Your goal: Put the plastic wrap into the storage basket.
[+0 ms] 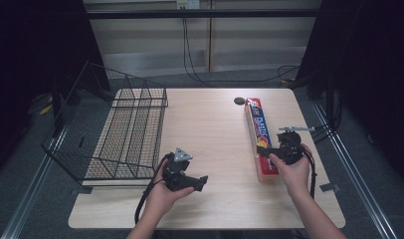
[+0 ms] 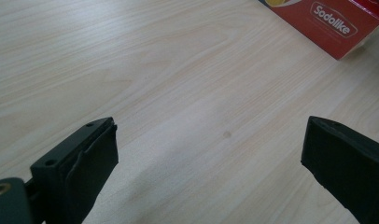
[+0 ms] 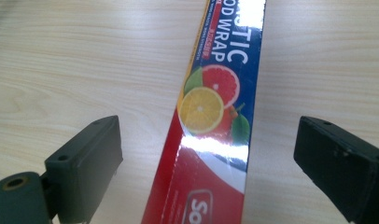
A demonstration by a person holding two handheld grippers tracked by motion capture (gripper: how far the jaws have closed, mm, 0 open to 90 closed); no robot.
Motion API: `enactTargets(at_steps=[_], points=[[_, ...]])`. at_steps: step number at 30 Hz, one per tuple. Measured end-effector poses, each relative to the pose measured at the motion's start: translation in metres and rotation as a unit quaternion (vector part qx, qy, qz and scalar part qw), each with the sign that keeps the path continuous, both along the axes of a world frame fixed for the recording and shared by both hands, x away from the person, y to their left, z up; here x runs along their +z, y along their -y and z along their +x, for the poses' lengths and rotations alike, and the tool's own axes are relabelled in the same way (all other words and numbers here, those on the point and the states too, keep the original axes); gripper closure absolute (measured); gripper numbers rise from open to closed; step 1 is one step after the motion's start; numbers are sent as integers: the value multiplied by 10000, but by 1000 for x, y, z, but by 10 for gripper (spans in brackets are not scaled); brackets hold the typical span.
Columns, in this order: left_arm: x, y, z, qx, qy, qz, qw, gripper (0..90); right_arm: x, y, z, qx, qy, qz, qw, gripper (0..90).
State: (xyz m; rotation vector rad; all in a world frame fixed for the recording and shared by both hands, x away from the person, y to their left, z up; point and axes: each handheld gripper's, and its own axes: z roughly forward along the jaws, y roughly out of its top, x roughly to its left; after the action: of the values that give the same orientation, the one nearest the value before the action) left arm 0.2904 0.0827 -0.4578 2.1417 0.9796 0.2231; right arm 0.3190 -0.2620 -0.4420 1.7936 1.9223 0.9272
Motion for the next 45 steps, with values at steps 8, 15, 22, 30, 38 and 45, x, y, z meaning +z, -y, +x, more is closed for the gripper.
enactTargets(at_steps=[8,15,22,30,38,45], points=[[-3,5,-2,-86,-17,-17,10000,36,-3,-6,24,-168,-235,-130,9995,75],[-3,6,-2,-161,-23,45,9999,36,-7,-9,42,-325,-353,-368,9982,61],[-5,8,-2,-252,-48,162,9995,36,-11,-14,57,-289,-419,-538,9973,75],[-5,9,-3,-240,-88,76,9996,37,-13,-19,69,-450,-521,-430,9967,93],[-4,9,-3,-310,-82,128,9994,37,-19,-20,77,-730,-588,-440,9946,136],[-5,9,-3,-278,-54,145,9995,36,-26,-20,82,-778,-752,-503,9929,189]])
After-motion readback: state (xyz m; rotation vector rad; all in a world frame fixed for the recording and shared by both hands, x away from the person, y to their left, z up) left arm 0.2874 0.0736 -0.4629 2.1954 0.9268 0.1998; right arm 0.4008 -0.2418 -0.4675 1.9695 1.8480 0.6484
